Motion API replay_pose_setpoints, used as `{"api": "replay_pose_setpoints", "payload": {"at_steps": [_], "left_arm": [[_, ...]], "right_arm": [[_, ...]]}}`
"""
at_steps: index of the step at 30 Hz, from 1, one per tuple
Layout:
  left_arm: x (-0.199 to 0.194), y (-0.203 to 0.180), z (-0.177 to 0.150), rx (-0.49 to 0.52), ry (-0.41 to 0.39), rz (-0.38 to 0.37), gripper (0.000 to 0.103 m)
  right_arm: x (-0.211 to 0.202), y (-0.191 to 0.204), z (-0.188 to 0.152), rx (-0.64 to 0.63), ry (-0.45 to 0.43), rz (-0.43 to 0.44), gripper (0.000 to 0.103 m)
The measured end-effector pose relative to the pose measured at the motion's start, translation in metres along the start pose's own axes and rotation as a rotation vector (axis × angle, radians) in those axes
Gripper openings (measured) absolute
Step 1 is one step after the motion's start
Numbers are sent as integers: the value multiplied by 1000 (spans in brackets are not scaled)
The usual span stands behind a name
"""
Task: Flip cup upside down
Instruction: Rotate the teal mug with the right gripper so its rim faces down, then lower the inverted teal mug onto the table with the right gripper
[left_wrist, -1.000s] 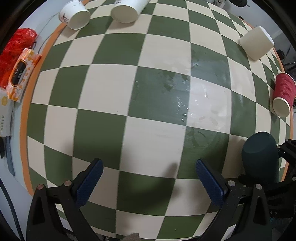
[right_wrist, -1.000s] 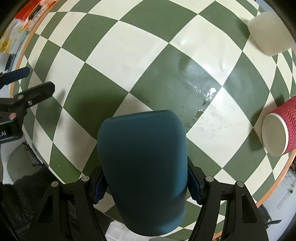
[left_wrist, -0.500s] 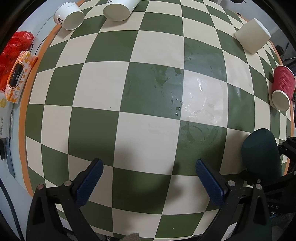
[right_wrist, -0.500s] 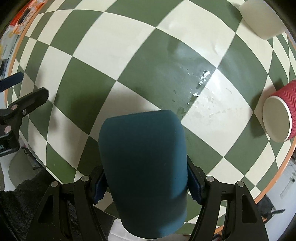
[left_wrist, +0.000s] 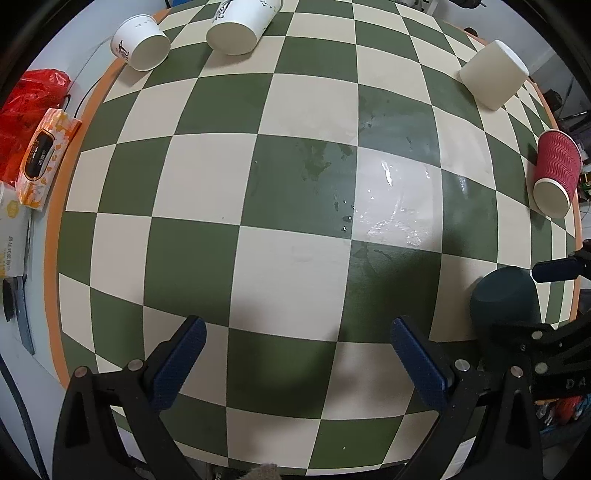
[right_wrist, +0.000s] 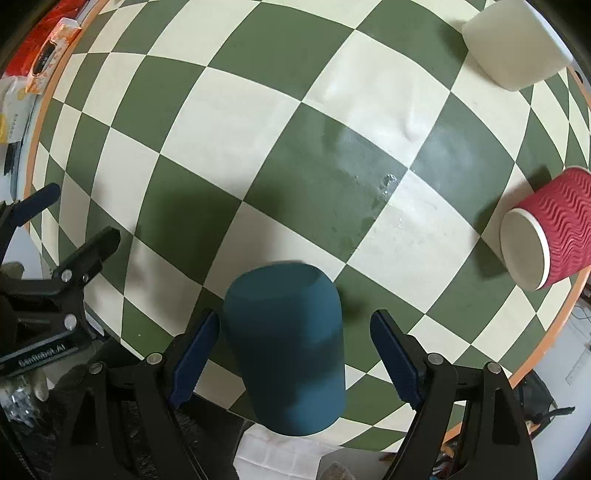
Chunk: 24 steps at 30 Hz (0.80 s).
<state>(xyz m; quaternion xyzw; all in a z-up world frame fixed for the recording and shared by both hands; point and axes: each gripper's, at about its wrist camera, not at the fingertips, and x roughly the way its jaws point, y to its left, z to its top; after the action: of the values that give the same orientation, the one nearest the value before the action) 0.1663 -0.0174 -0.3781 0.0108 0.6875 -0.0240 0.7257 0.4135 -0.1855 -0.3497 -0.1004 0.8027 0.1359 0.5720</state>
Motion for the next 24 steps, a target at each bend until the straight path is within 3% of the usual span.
{"api": "replay_pose_setpoints", "payload": {"at_steps": [10,13,24], "left_arm": [[5,6,-8,-4,4,3,102],[5,6,-10,-3,5,0,102],[11,4,-14,12,22,-30,102]], "right_arm": [[13,-29,24,44,49,4,85],[7,-37,27,39,40,9,73],[-24,-77,-7,58,-117,19,72]]}}
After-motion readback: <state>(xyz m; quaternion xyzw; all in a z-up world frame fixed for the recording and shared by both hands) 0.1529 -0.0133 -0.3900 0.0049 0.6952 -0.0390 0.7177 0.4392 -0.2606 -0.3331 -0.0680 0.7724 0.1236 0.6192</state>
